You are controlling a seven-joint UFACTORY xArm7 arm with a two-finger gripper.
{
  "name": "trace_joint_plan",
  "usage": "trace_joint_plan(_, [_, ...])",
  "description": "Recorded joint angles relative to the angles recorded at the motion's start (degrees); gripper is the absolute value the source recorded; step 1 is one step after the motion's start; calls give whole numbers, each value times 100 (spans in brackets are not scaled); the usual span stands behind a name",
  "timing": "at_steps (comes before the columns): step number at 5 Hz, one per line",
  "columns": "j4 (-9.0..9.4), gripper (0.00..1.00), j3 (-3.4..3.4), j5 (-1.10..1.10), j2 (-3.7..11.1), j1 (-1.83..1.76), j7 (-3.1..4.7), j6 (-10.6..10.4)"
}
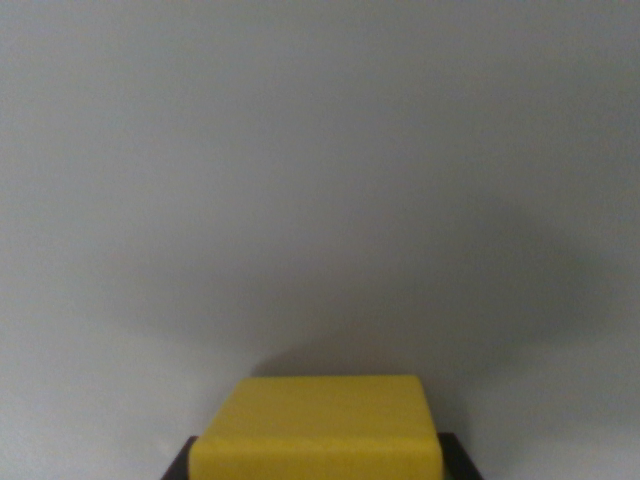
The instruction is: Pick yellow cube
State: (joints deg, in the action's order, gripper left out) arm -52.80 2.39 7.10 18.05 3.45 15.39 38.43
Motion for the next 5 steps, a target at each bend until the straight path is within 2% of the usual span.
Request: trace_joint_plan(5, [-132, 100, 4, -13, -69, -1, -18, 200])
